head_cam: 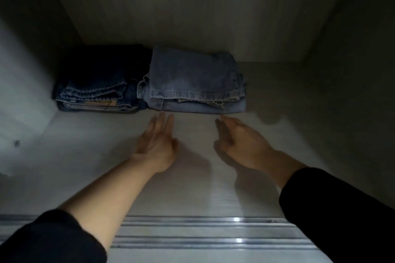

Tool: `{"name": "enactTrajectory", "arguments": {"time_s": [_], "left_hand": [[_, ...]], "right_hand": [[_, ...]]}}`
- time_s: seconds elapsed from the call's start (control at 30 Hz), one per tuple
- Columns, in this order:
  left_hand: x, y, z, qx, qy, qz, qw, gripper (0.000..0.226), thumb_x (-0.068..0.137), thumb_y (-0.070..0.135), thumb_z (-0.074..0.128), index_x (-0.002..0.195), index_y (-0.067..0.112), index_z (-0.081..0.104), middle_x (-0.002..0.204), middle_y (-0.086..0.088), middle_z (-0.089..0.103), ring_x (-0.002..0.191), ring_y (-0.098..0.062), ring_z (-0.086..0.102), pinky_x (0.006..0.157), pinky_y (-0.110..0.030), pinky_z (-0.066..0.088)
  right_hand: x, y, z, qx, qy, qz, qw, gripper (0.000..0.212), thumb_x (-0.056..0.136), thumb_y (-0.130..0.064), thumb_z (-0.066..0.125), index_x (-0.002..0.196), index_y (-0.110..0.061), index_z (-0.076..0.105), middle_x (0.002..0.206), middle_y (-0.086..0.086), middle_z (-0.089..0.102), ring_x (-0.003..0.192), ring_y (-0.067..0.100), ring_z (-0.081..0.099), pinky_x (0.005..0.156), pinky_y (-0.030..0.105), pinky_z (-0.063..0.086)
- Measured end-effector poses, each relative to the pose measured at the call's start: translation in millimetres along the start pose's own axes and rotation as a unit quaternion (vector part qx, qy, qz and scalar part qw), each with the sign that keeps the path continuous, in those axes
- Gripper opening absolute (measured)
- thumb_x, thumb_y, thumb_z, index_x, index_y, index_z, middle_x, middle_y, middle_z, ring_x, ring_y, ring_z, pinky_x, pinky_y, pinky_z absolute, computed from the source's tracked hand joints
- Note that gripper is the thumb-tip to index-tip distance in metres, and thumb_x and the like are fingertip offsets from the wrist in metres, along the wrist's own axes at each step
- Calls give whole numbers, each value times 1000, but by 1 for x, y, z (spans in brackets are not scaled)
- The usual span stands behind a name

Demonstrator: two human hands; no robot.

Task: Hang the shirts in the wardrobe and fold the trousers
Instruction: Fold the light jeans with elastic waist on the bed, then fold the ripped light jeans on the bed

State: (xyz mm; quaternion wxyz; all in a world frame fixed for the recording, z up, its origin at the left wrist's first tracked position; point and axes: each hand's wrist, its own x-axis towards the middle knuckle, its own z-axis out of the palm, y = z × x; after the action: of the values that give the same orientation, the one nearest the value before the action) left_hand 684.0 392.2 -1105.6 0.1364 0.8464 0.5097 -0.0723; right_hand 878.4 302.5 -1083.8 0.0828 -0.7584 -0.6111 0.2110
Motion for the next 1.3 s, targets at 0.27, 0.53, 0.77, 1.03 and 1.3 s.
{"name": "enactTrajectory", "arguments": {"time_s": [0.27, 0.53, 0.77, 1.03, 1.3], "left_hand": [[-110, 70, -92, -6, -57, 41, 998, 62, 101, 31, 32, 153, 25, -1, 160, -2, -7, 147, -24, -3, 117, -36, 13], [-237, 189, -305, -27, -78, 138, 987, 56, 98, 32, 36, 151, 22, 18, 158, -4, 15, 143, -23, 17, 112, -36, 26], [-341, 272, -453, -40, -115, 206, 971, 48, 98, 31, 39, 144, 22, 36, 154, -6, 28, 139, -25, 27, 112, -39, 29], [-423, 382, -520, 38, -126, 321, 938, 41, 100, 32, 33, 138, 21, 40, 146, -4, 37, 132, -25, 33, 102, -39, 34], [-498, 546, -511, 85, -130, 467, 870, 45, 99, 34, 33, 142, 21, 35, 148, -5, 34, 135, -24, 30, 107, -41, 30]], "right_hand": [[-137, -39, -93, 47, -6, 67, 997, 74, 89, -45, 57, 151, -22, 23, 150, 0, 35, 133, 20, 42, 101, 28, 37], [-291, -107, -296, 15, -7, 132, 991, 70, 87, -46, 57, 147, -23, 29, 143, 1, 40, 129, 25, 43, 101, 37, 43], [-423, -160, -453, 2, 2, 206, 979, 63, 88, -42, 56, 142, -18, 34, 134, 4, 42, 125, 26, 46, 94, 37, 46], [-558, -149, -541, 5, 79, 331, 940, 65, 88, -46, 59, 142, -18, 34, 135, 5, 45, 120, 28, 50, 88, 38, 48], [-688, -72, -572, 18, 125, 448, 885, 67, 87, -42, 58, 144, -20, 32, 134, 4, 43, 123, 26, 46, 91, 39, 41]]}}
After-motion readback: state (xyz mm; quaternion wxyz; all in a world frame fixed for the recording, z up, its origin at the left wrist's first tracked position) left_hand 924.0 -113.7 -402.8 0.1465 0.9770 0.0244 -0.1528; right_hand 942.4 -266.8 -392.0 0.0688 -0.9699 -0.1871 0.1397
